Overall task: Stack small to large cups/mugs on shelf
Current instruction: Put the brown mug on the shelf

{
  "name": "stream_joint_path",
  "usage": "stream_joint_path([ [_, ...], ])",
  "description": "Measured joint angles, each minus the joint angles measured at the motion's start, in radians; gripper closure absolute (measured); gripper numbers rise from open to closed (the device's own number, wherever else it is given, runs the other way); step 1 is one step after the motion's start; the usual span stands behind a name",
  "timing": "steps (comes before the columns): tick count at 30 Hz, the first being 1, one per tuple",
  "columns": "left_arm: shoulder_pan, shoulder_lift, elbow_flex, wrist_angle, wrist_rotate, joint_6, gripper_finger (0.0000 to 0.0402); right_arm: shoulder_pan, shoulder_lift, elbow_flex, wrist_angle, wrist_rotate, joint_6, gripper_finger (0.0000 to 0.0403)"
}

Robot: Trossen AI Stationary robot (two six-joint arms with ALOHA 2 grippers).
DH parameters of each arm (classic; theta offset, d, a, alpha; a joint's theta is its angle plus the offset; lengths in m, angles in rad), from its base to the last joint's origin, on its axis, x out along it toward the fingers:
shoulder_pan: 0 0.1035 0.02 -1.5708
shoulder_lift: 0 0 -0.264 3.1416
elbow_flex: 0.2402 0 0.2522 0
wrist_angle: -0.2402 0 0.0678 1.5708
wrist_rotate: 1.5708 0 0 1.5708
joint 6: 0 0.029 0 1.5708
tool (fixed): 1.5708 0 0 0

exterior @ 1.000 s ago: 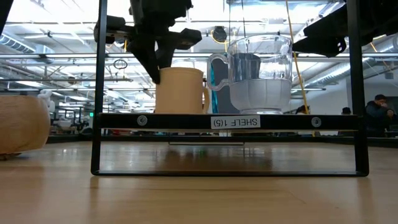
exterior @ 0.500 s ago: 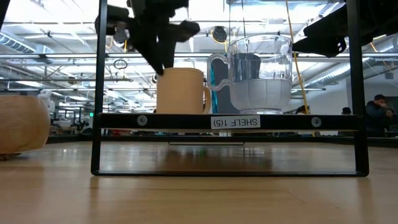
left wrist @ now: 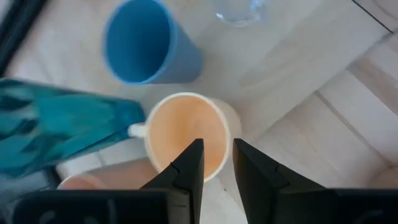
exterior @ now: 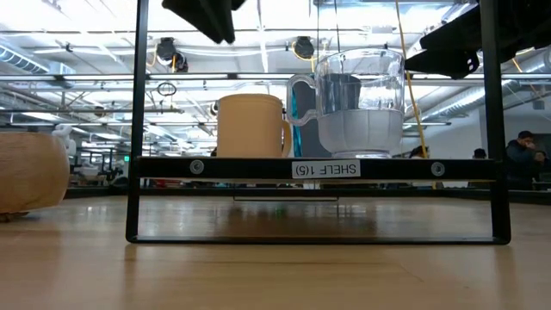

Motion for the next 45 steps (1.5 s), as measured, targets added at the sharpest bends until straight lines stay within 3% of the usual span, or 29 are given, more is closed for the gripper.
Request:
stream_joint_path([
  [17,-0.086,-0.167,0.000,-0.123,-0.028,-0.243,0.0314,0.000,0.000,0.000,0.000,0.000,0.000,0.0092],
  [45,-0.332,-0.183,0.000,-0.406,0.000,-0.821,0.0314,0.000,0.000,0.000,0.000,0.000,0.000,0.0092],
])
